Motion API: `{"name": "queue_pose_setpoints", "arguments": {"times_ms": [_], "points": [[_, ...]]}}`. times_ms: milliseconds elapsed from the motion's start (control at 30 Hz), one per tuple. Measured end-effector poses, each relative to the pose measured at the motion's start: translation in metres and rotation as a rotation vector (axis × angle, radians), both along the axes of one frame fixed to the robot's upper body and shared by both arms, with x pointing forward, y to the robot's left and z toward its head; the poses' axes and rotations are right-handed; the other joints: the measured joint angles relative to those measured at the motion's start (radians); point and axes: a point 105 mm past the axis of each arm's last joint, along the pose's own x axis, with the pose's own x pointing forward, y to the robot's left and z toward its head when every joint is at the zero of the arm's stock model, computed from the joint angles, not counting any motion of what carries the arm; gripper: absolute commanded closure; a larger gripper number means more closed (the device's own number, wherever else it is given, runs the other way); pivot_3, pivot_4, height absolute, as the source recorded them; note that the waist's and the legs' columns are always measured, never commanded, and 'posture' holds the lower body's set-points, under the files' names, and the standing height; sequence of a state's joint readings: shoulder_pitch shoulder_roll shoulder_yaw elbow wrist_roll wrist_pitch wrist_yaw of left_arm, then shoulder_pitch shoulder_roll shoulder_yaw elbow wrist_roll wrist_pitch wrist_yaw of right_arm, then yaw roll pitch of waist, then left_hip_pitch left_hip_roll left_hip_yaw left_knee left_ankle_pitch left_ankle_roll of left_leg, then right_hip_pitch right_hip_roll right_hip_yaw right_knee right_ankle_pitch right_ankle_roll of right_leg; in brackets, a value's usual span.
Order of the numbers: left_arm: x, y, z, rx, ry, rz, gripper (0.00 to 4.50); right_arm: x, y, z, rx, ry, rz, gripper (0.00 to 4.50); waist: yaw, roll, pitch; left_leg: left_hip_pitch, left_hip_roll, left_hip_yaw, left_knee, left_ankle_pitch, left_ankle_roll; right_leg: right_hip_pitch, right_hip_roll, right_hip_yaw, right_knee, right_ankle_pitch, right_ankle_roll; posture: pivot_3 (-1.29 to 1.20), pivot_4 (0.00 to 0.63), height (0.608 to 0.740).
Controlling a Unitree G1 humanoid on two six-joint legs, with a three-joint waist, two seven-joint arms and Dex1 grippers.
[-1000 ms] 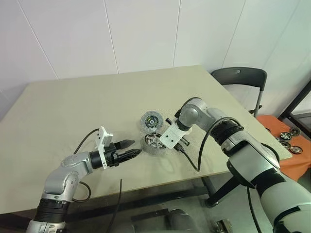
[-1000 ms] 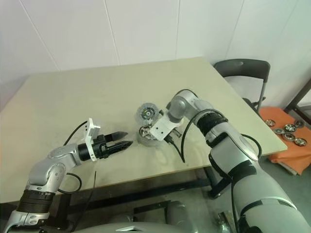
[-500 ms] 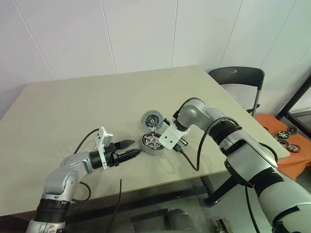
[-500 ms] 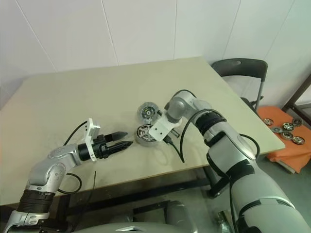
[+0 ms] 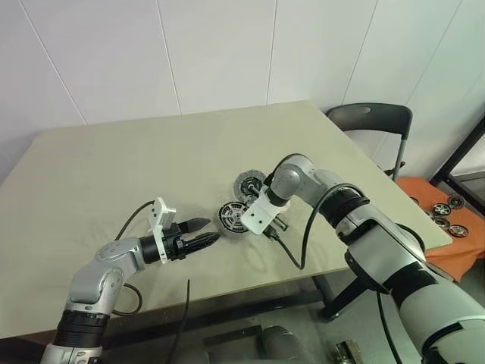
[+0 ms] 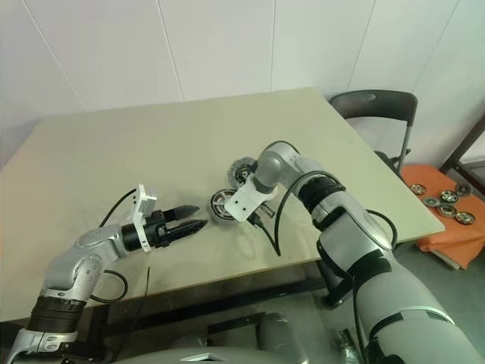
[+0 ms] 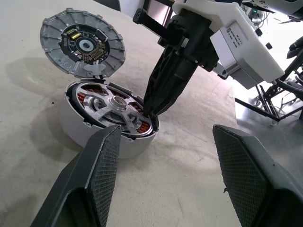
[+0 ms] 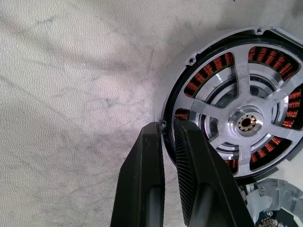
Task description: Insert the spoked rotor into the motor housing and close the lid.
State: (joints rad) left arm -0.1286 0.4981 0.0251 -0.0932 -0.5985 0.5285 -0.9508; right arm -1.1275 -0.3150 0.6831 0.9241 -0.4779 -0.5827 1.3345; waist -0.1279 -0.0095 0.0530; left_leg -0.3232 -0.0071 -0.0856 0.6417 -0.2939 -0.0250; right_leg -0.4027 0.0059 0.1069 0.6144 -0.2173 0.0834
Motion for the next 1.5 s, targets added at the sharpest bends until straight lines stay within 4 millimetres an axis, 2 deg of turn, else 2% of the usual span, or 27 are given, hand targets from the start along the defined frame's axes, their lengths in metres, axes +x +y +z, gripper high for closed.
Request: {"name": "queue_pose_setpoints", "arguments": {"times_ms": [200, 467, 600, 733, 867, 1000, 1167, 1333, 1500], "points": [[0.000, -0.002, 0.001, -0.009, -0.010, 0.000, 1.21, -0.010, -0.002, 0.007, -0.071, 0.107, -0.036, 4.41, 0.005, 0.000, 0.000, -0.004, 0.000, 0.000, 0.000, 0.000, 0.000, -0.002, 0.000, -0.001, -0.001, 0.000, 0.000, 0.00, 0.000, 0.740], [0.001, -0.001, -0.001, -0.011, -0.003, 0.003, 1.21, -0.018, -0.029, 0.021, -0.083, 0.230, -0.154, 4.41, 0.028, 0.001, 0.000, -0.013, -0.001, -0.002, 0.002, 0.000, 0.000, -0.010, -0.002, -0.002, -0.001, 0.000, 0.000, 0.00, 0.000, 0.740], [0.002, -0.003, -0.001, -0.018, -0.005, 0.000, 1.21, -0.024, -0.031, 0.021, -0.096, 0.275, -0.189, 4.41, 0.030, 0.001, 0.001, -0.014, -0.001, -0.001, 0.002, 0.000, 0.000, -0.010, -0.002, -0.002, -0.001, 0.000, 0.000, 0.00, 0.000, 0.740], [0.004, -0.004, -0.003, -0.018, 0.000, 0.000, 1.21, -0.030, -0.021, 0.020, -0.091, 0.324, -0.229, 4.41, 0.029, 0.001, 0.001, -0.014, -0.001, -0.001, 0.002, 0.000, 0.000, -0.010, -0.001, -0.002, -0.001, 0.000, 0.000, 0.00, 0.000, 0.740], [0.005, -0.005, -0.001, -0.018, -0.008, -0.003, 1.21, -0.035, -0.003, 0.016, -0.077, 0.374, -0.263, 4.41, 0.029, 0.001, 0.001, -0.014, -0.001, -0.001, 0.002, 0.000, 0.000, -0.011, -0.001, -0.002, -0.001, 0.000, 0.000, 0.00, 0.000, 0.740], [0.004, -0.005, -0.002, -0.016, -0.006, 0.002, 1.21, -0.029, 0.030, 0.003, -0.018, 0.392, -0.356, 4.41, 0.026, 0.001, 0.000, -0.013, 0.000, -0.002, 0.002, 0.000, 0.000, -0.011, -0.001, -0.002, 0.001, 0.001, 0.000, 0.00, 0.000, 0.740], [-0.001, -0.002, -0.008, -0.010, 0.015, 0.019, 1.21, -0.016, 0.039, 0.001, 0.013, 0.363, -0.435, 4.41, 0.026, 0.000, 0.000, -0.012, 0.000, -0.002, 0.004, 0.000, 0.000, -0.009, -0.001, -0.002, 0.001, 0.001, 0.000, 0.00, 0.000, 0.740], [-0.003, -0.003, -0.008, -0.007, 0.012, 0.024, 1.21, -0.012, 0.042, -0.004, 0.018, 0.339, -0.436, 4.41, 0.016, 0.000, 0.000, 0.002, 0.000, -0.001, 0.004, 0.000, 0.000, 0.002, 0.000, -0.002, 0.001, 0.001, -0.001, 0.00, 0.000, 0.740], [-0.004, -0.002, -0.009, -0.007, 0.016, 0.026, 1.21, -0.009, 0.041, -0.005, 0.023, 0.311, -0.412, 4.41, 0.005, 0.000, 0.000, 0.002, 0.000, -0.001, 0.005, 0.000, -0.001, 0.004, -0.001, -0.002, 0.000, 0.001, -0.001, 0.00, 0.000, 0.740]]}}
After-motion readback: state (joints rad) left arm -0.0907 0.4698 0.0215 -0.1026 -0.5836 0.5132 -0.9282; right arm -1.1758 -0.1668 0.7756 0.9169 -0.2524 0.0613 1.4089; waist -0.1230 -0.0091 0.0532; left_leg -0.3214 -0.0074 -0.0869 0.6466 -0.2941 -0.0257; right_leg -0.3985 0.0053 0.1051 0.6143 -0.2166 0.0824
